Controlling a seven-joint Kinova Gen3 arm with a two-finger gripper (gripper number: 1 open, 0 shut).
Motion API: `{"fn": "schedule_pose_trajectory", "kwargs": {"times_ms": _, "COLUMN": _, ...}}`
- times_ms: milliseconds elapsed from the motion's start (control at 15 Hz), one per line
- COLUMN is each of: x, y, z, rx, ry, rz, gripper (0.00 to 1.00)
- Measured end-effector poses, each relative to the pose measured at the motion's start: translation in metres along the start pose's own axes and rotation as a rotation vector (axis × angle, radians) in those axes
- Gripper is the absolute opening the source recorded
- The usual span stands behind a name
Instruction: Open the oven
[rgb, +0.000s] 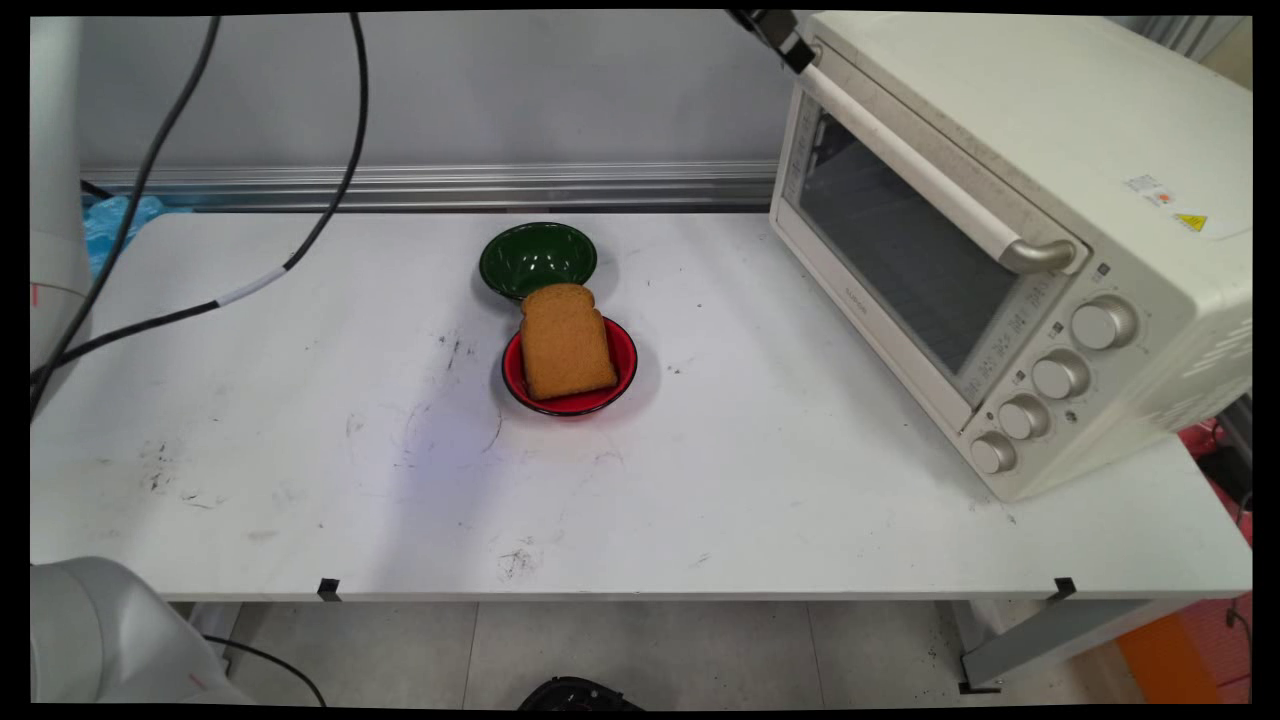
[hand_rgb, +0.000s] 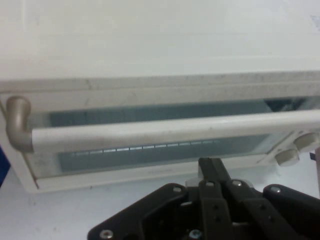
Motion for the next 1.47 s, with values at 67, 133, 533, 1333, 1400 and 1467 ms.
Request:
{"fn": "schedule_pose_trajectory", "kwargs": {"times_ms": 67, "x": 0.003, "y": -0.001, "z": 0.004, "rx": -0.001, "ry": 0.004, "rz": 0.002, "gripper": 0.0}}
{"fn": "schedule_pose_trajectory", "kwargs": {"times_ms": 133, "x": 0.005, "y": -0.001, "z": 0.008, "rx": -0.001, "ry": 0.008, "rz": 0.004, "gripper": 0.0}}
{"fn": "schedule_pose_trajectory", "kwargs": {"times_ms": 533, "x": 0.017, "y": -0.003, "z": 0.027, "rx": -0.003, "ry": 0.03, "rz": 0.007, "gripper": 0.0}}
{"fn": "schedule_pose_trajectory", "kwargs": {"times_ms": 1333, "x": 0.026, "y": -0.004, "z": 0.07, "rx": -0.003, "ry": 0.05, "rz": -0.022, "gripper": 0.0}}
{"fn": "schedule_pose_trajectory", "kwargs": {"times_ms": 1400, "x": 0.026, "y": -0.004, "z": 0.074, "rx": -0.001, "ry": 0.051, "rz": -0.026, "gripper": 0.0}}
{"fn": "schedule_pose_trajectory", "kwargs": {"times_ms": 1467, "x": 0.027, "y": -0.004, "z": 0.076, "rx": 0.0, "ry": 0.052, "rz": -0.029, "gripper": 0.0}}
